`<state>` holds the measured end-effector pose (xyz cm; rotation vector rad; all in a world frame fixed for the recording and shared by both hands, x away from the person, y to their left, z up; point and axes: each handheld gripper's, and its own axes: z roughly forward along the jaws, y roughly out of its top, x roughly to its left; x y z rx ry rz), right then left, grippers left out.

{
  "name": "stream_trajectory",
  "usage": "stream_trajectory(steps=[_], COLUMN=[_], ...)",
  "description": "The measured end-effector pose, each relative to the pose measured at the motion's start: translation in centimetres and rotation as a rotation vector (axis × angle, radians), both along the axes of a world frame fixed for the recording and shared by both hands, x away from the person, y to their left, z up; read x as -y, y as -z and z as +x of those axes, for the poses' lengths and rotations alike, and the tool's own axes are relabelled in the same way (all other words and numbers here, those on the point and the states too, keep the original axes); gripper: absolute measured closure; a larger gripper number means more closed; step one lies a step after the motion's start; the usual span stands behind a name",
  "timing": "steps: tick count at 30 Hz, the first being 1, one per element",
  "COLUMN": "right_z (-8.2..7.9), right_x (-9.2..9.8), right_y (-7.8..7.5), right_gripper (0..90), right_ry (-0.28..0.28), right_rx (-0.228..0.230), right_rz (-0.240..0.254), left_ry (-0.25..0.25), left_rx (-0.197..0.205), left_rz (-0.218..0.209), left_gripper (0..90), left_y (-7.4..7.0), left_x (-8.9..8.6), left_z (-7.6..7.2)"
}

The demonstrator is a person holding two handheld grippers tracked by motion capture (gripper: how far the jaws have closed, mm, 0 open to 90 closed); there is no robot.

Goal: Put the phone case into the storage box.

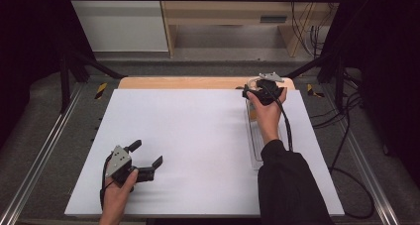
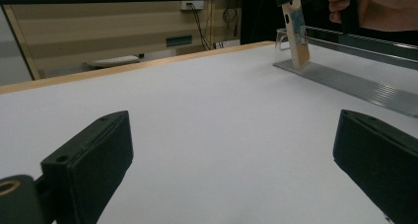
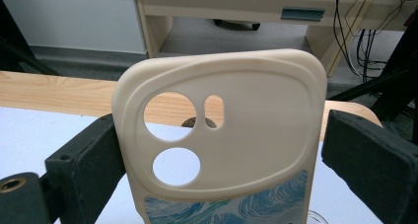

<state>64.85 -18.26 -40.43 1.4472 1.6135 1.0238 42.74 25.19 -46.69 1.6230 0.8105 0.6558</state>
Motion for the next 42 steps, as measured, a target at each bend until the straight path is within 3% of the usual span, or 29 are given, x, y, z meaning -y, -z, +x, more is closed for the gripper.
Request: stream_trajectory(steps=[23,27,39,42], right_z=[-0.4,-0.6,-1.5,-1.5], right_x=[-0.2,-0.2,-0.2,0.0], right_y=[-0.4,-0.5,-1.7,-2.0], right_gripper=[4.8,4.7,5.0,5.1], right_ry=[-0.022,-0.018,-0.033,-0.035], right_rx=[0.003,0.006,0.018,0.019], right_rz=[-0.013,-0.016,-0.005,0.023], left_ry=[-0.005,-0.008,-0.003,-0.001], left_rx=[0.007,0.021,0.038,0.039], left_rz=[-0.004,0.011,0.025,0.023], left_gripper=[1.7,1.5,1.3,1.3], left_y=[-0.1,-0.3,-0.6,-0.7], left_x=[-0.2,-0.3,-0.5,-0.6], left_z=[0.0,-0.1,-0.5,-0.6])
